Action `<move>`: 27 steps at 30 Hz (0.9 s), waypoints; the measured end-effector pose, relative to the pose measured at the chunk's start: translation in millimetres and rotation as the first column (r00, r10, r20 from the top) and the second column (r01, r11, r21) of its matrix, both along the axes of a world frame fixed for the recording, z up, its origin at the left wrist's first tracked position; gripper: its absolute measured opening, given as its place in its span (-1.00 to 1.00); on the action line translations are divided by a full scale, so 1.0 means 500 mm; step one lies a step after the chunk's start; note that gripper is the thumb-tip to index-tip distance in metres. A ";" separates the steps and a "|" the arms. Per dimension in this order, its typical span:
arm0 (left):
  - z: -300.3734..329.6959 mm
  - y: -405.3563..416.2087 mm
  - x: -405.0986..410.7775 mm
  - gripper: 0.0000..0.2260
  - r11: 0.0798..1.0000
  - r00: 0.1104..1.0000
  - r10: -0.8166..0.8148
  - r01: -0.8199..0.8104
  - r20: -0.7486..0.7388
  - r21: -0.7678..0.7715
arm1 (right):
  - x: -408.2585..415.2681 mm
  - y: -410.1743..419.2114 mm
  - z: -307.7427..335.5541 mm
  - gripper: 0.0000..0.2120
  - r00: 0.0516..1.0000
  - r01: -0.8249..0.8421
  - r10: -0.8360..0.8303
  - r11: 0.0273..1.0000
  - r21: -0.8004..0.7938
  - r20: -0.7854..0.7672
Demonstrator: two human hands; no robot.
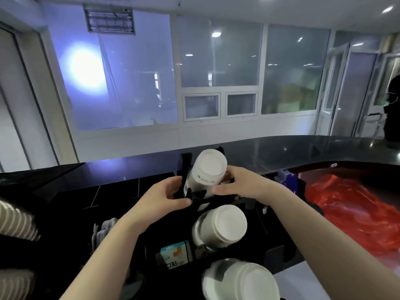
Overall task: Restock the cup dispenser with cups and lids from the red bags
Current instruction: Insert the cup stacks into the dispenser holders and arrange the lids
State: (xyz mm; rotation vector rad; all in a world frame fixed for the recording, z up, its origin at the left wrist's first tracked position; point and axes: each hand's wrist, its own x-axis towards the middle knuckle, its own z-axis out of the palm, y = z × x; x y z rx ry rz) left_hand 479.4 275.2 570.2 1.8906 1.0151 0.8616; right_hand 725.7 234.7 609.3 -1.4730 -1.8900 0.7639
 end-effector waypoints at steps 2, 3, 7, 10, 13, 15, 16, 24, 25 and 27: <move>0.001 -0.001 0.004 -0.13 0.995 0.996 -0.066 0.071 0.064 -0.076 | -0.005 0.013 -0.005 -0.75 0.997 -0.018 0.017 1.000 -0.015 -0.075; 0.000 -0.002 0.007 -0.13 0.991 0.991 -0.083 0.092 0.102 -0.093 | -0.007 0.018 -0.010 -0.74 0.995 -0.007 0.006 1.000 -0.006 -0.095; -0.006 -0.005 0.027 -0.22 0.990 0.970 -0.065 0.091 0.234 -0.104 | -0.014 0.029 -0.018 -0.71 0.994 0.039 -0.034 0.998 0.045 -0.101; -0.010 -0.013 0.039 -0.32 0.995 0.954 -0.052 0.076 0.294 -0.070 | -0.018 0.028 -0.023 -0.58 0.992 0.079 -0.068 0.990 0.113 -0.103; -0.006 -0.021 0.038 -0.37 0.999 0.944 -0.034 0.046 0.327 -0.028 | -0.030 0.023 -0.026 -0.44 0.987 0.085 -0.055 0.975 0.204 -0.150; -0.003 -0.024 0.038 -0.37 0.999 0.937 -0.029 0.035 0.349 -0.009 | -0.037 0.021 -0.025 -0.41 0.986 0.069 -0.027 0.966 0.251 -0.165; -0.002 -0.025 0.039 -0.37 1.000 0.931 -0.026 0.028 0.364 -0.001 | -0.039 0.020 -0.024 -0.41 0.985 0.059 -0.012 0.962 0.268 -0.174; -0.001 -0.029 0.046 -0.37 0.998 0.891 -0.003 0.028 0.454 -0.048 | -0.030 0.011 -0.026 -0.36 0.957 0.098 -0.025 0.965 0.243 -0.289; -0.002 -0.030 0.047 -0.38 0.998 0.886 0.000 0.027 0.464 -0.051 | -0.031 0.010 -0.025 -0.34 0.951 0.097 -0.020 0.967 0.236 -0.309; -0.002 -0.031 0.050 -0.42 0.998 0.873 -0.007 0.033 0.487 -0.045 | -0.034 0.009 -0.021 -0.32 0.927 0.096 -0.011 0.974 0.207 -0.375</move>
